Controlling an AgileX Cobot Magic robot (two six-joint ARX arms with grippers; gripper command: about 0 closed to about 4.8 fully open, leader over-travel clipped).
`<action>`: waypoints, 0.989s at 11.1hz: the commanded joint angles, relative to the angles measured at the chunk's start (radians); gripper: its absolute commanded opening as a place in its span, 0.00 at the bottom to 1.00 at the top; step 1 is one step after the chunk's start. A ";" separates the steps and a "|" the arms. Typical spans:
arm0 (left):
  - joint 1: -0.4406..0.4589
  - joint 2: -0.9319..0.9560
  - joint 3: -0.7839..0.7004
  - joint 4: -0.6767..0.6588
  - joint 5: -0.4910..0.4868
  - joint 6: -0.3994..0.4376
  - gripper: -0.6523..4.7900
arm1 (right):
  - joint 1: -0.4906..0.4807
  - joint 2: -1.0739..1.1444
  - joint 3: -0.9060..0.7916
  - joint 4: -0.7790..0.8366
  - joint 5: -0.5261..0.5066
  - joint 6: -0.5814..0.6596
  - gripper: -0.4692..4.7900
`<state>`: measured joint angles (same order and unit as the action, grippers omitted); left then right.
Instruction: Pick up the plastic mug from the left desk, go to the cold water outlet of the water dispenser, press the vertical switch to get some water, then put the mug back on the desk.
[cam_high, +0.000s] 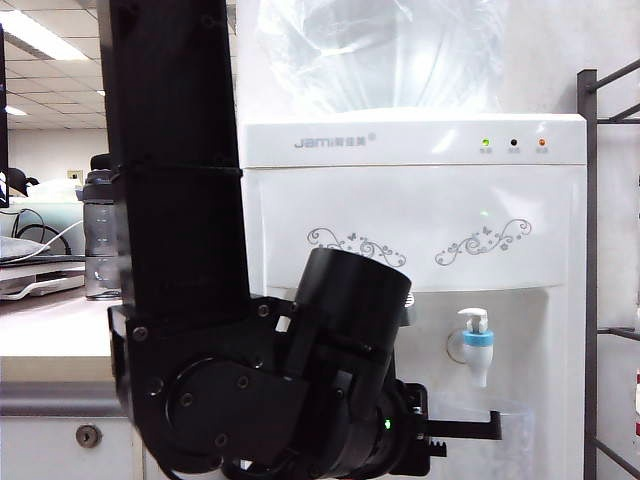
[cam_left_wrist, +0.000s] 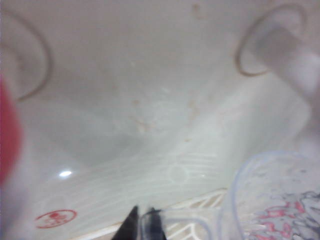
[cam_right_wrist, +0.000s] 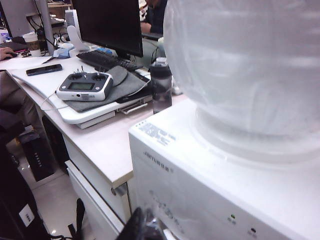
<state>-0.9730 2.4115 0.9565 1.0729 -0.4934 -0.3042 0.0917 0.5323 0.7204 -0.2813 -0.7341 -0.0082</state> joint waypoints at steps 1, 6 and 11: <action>-0.011 0.025 0.085 -0.025 -0.053 -0.003 0.11 | 0.001 -0.007 0.004 -0.070 0.066 -0.002 0.08; -0.011 0.025 0.084 -0.002 -0.051 -0.003 0.11 | 0.001 0.028 0.003 -0.197 0.192 -0.050 0.08; -0.011 0.025 0.084 -0.002 -0.044 -0.003 0.11 | 0.001 0.124 0.003 -0.194 0.194 -0.090 0.08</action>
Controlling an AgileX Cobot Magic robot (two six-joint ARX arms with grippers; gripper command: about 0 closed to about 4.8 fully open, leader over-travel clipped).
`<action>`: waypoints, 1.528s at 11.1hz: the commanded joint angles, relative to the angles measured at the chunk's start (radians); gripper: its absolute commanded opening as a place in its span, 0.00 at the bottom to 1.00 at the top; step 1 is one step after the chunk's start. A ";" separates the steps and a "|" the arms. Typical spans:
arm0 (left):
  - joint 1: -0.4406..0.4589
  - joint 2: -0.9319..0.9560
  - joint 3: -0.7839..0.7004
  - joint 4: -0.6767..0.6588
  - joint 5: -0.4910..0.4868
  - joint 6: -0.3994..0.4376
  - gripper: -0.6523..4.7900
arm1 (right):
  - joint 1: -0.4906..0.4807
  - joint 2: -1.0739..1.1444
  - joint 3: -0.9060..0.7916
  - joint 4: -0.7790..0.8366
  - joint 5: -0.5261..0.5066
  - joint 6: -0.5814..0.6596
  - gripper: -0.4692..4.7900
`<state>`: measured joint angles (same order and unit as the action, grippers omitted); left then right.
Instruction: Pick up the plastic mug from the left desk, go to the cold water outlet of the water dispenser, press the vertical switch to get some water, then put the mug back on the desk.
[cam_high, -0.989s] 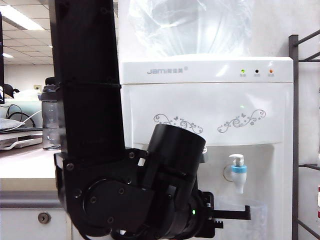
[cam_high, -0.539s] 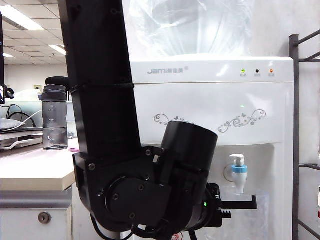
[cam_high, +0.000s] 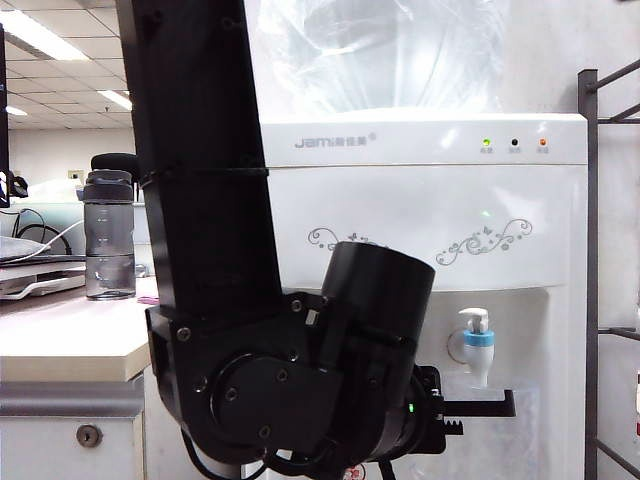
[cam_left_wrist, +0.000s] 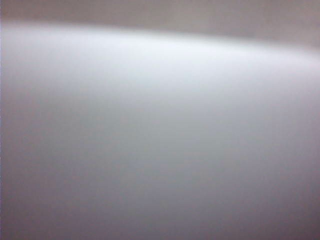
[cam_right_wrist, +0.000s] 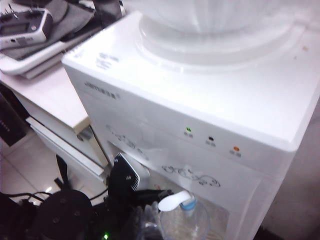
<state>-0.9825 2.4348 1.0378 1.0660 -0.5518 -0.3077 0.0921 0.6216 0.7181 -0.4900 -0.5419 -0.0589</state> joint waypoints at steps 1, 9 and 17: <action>-0.001 0.002 0.003 0.005 0.014 0.001 0.11 | 0.001 0.072 0.006 0.016 0.000 -0.071 0.08; -0.001 0.002 0.003 0.005 0.014 0.001 0.11 | 0.003 0.352 -0.111 0.320 -0.107 -0.140 0.08; -0.001 0.002 0.003 0.005 0.014 0.001 0.11 | 0.071 0.394 -0.373 0.681 -0.126 -0.150 0.08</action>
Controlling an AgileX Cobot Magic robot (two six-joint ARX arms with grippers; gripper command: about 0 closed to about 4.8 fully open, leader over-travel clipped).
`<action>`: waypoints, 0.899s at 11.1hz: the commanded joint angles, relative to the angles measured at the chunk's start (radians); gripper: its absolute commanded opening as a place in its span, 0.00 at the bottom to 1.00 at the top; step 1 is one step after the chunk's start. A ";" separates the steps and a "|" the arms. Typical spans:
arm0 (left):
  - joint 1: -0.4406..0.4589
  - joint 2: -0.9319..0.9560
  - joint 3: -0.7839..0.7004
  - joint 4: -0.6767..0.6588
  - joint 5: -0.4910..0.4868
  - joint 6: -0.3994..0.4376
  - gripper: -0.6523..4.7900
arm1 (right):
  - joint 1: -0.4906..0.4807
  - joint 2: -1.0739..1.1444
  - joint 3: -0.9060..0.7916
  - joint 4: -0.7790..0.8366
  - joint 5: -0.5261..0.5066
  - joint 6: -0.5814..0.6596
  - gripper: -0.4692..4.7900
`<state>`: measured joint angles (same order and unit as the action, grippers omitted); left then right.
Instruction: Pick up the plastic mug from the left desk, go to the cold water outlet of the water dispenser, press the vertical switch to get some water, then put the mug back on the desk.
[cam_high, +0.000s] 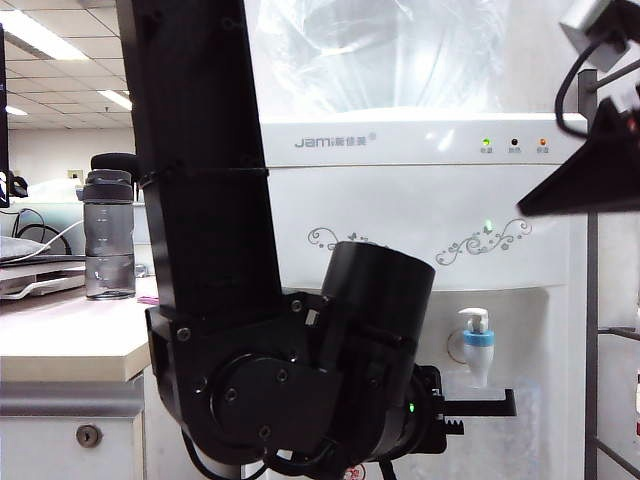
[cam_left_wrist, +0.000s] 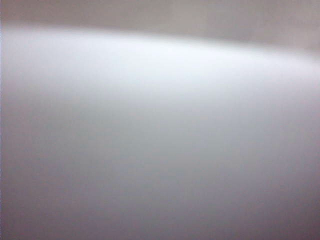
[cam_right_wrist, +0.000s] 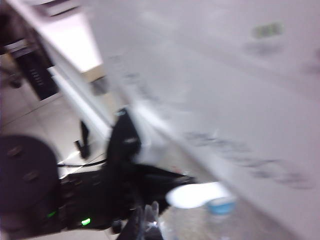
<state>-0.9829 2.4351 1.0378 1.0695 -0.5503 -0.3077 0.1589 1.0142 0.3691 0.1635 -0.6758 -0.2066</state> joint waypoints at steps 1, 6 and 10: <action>-0.001 0.002 0.003 0.001 0.013 0.001 0.11 | 0.010 0.006 -0.035 0.027 0.008 -0.003 0.08; -0.001 0.002 0.002 0.002 0.013 0.001 0.11 | 0.023 0.093 -0.042 0.127 0.022 0.114 0.08; -0.001 0.002 0.002 0.001 0.013 0.001 0.11 | 0.023 0.198 -0.042 0.265 0.051 0.278 0.08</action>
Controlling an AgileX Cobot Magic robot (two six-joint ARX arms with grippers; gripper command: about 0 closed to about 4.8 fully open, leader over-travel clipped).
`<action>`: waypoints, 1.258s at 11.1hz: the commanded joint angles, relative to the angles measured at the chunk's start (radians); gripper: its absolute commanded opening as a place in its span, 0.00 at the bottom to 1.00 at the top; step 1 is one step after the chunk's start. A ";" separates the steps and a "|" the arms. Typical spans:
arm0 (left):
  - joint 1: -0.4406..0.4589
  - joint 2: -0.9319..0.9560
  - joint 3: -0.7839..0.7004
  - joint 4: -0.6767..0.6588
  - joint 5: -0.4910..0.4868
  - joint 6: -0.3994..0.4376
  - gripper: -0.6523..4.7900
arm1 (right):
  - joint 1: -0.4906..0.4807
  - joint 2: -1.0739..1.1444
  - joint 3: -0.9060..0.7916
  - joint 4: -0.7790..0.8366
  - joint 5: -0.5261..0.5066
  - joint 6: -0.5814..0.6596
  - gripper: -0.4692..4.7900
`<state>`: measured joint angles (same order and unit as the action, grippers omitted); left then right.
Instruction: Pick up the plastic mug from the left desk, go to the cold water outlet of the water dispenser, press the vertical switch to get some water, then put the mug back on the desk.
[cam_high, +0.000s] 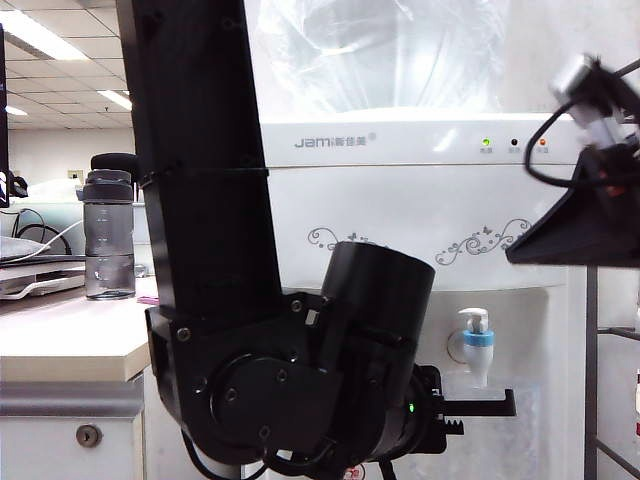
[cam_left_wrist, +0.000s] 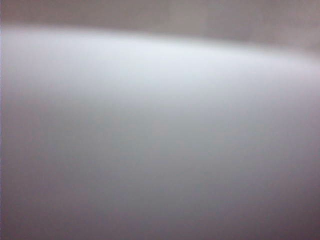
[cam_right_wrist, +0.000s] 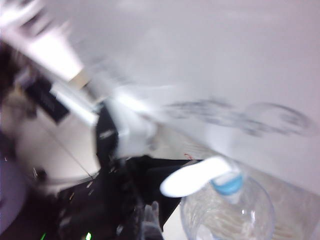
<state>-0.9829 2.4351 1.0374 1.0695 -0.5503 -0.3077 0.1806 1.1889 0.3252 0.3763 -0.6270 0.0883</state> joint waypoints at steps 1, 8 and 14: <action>-0.001 0.002 0.002 0.002 0.013 0.001 0.11 | 0.005 0.027 0.002 0.050 0.000 -0.087 0.08; -0.001 0.002 0.002 0.002 0.013 0.001 0.11 | 0.187 0.028 0.003 0.049 0.227 -0.675 0.08; -0.001 0.002 0.002 0.002 0.013 0.001 0.11 | 0.201 0.068 0.003 0.153 0.289 -0.664 0.08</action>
<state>-0.9829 2.4351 1.0374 1.0698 -0.5499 -0.3077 0.3794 1.2434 0.3256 0.4820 -0.3386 -0.5842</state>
